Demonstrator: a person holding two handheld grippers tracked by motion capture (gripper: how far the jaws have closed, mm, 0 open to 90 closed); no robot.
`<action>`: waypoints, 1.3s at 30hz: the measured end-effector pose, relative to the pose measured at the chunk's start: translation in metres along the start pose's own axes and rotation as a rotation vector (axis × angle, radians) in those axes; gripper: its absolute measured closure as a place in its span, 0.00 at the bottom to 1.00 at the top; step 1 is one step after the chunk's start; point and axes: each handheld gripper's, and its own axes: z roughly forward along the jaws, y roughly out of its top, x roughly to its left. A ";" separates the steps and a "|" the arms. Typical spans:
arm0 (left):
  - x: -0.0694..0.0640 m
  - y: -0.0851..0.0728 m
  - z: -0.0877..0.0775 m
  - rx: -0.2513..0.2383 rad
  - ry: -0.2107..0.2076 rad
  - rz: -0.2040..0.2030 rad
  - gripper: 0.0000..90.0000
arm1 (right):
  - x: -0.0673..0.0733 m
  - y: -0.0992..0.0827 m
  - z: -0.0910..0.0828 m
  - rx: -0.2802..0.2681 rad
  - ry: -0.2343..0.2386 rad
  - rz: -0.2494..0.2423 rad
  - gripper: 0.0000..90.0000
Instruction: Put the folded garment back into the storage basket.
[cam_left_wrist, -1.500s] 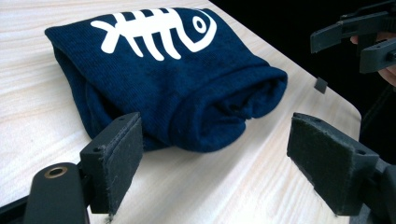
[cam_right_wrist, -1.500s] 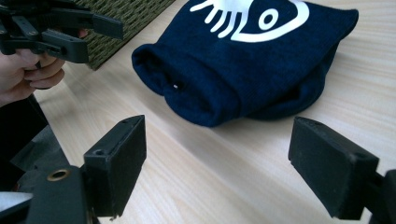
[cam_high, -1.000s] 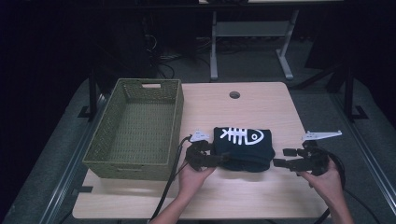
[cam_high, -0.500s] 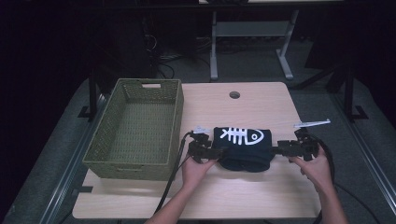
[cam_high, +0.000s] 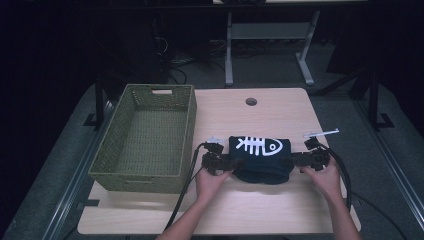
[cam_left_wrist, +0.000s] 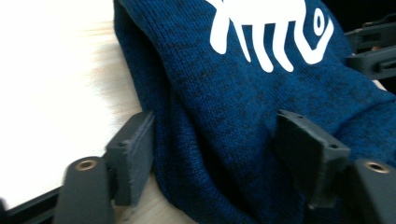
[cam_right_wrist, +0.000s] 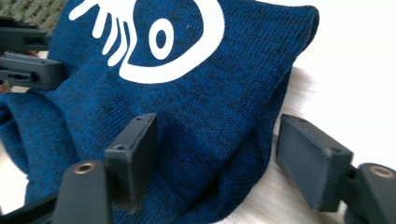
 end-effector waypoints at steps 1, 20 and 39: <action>0.000 0.000 0.000 0.000 -0.009 -0.006 0.38 | 0.000 0.000 0.001 0.003 -0.003 0.006 0.35; -0.007 -0.004 0.000 -0.014 -0.101 -0.052 0.73 | 0.004 -0.018 -0.006 -0.065 0.081 0.081 0.79; -0.025 0.016 -0.025 -0.061 -0.153 -0.014 0.75 | 0.027 -0.011 -0.050 -0.153 0.112 0.065 0.80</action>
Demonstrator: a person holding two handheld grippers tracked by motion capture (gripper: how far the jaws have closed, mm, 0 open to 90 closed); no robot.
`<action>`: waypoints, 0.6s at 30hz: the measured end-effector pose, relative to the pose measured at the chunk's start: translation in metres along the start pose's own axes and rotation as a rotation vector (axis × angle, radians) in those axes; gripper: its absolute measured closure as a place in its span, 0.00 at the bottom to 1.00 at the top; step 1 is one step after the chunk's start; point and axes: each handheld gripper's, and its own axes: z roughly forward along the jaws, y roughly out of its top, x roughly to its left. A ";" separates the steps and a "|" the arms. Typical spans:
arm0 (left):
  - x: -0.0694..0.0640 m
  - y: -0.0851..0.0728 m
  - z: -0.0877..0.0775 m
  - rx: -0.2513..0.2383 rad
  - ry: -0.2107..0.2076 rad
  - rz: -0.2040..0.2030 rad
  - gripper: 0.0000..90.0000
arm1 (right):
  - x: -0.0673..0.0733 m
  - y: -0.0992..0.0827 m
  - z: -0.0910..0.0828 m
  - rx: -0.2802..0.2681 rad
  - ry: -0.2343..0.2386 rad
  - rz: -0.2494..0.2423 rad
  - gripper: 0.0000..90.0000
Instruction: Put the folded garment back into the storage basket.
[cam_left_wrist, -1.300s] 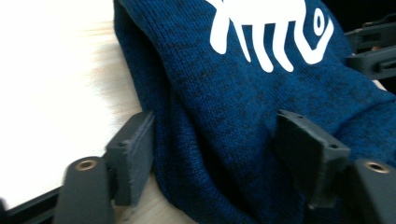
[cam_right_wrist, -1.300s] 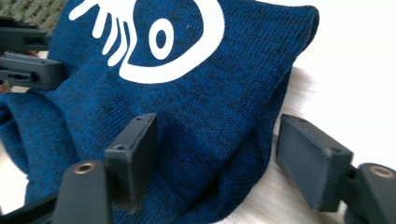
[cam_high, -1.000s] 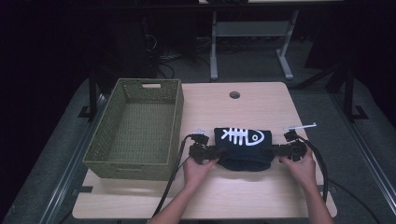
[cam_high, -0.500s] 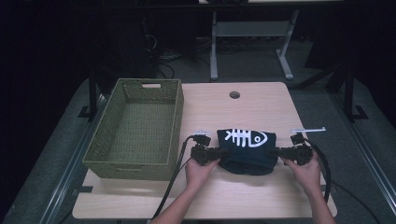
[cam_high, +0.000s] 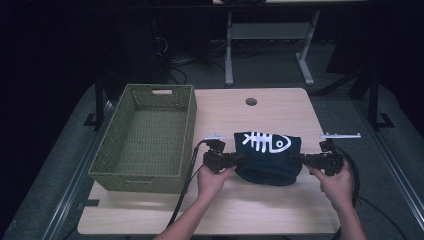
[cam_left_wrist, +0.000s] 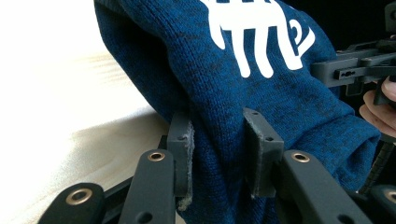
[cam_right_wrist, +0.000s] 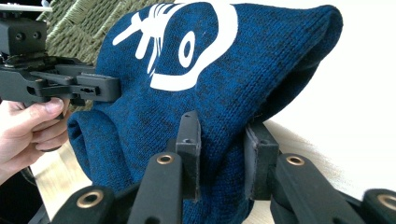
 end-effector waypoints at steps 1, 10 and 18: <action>0.000 0.001 -0.001 0.003 -0.008 0.002 0.75 | 0.001 0.001 -0.001 0.001 0.000 0.000 0.80; -0.005 0.008 -0.012 -0.003 -0.025 0.023 0.75 | 0.007 0.003 -0.006 -0.012 0.030 0.013 0.80; -0.009 0.017 -0.024 -0.010 -0.037 0.035 0.75 | 0.015 0.005 -0.011 -0.031 0.050 0.014 0.80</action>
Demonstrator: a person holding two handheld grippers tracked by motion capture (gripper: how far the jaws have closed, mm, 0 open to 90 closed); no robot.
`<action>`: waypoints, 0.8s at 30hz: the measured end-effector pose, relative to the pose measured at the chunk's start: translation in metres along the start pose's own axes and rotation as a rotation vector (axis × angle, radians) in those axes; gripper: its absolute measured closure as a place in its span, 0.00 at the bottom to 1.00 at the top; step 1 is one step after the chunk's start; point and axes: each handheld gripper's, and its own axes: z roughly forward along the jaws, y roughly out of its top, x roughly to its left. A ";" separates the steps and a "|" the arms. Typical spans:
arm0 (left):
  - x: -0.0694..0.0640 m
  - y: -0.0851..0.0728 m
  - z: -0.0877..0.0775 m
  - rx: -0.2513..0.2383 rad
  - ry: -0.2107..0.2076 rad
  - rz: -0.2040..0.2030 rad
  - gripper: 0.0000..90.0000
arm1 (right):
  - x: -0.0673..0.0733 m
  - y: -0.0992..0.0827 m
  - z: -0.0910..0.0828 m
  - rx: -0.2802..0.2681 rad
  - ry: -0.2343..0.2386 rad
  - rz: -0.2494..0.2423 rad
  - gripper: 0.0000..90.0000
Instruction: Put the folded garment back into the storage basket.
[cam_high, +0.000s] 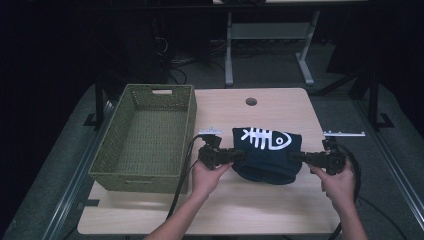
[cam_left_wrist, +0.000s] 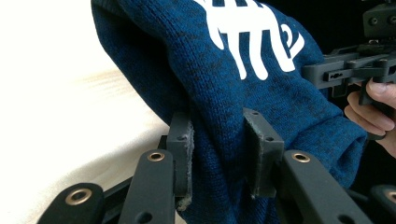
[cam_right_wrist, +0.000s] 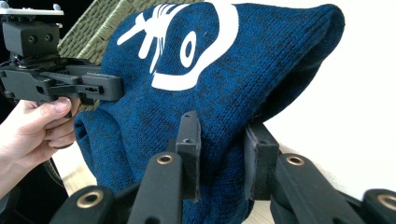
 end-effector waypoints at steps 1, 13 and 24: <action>-0.001 0.001 -0.002 -0.002 -0.002 0.001 0.74 | 0.002 0.001 -0.001 -0.005 0.003 0.000 0.80; -0.006 0.015 -0.025 -0.020 -0.036 0.013 0.74 | 0.020 0.014 -0.008 -0.027 0.030 -0.017 0.80; -0.001 0.024 -0.046 -0.030 -0.051 0.005 0.74 | 0.036 0.027 -0.001 -0.030 0.051 -0.034 0.80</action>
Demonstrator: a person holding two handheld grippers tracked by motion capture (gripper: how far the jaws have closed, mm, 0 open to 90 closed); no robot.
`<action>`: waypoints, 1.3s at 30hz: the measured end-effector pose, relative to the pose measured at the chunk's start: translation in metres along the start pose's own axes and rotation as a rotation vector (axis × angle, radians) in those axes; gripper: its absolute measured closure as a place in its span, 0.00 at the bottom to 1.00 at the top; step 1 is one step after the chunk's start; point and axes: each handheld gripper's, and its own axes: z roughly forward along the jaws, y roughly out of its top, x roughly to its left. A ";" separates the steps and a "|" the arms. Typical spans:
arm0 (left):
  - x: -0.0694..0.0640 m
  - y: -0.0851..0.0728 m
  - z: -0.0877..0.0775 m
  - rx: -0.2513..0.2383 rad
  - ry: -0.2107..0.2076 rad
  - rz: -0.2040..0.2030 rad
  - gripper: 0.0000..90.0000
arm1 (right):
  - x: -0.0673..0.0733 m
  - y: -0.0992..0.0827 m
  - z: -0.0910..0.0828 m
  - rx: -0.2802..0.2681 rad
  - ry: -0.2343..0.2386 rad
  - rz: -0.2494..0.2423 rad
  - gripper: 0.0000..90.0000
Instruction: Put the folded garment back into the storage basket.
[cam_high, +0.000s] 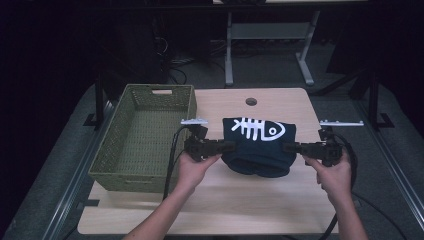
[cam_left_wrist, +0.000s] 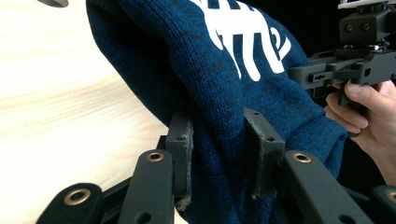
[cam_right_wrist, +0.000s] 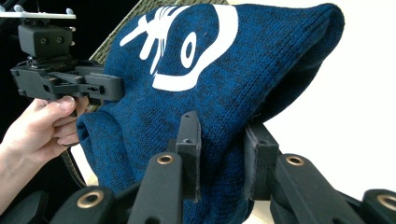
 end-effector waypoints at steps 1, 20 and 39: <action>0.000 0.001 -0.002 0.002 -0.001 -0.002 0.74 | 0.001 0.001 0.001 0.004 0.004 -0.002 0.80; 0.008 0.021 -0.042 -0.031 -0.005 0.006 0.74 | 0.028 0.024 0.020 0.007 0.025 -0.038 0.80; 0.022 0.032 -0.084 -0.061 0.018 -0.001 0.74 | 0.055 0.047 0.048 0.014 0.076 -0.050 0.80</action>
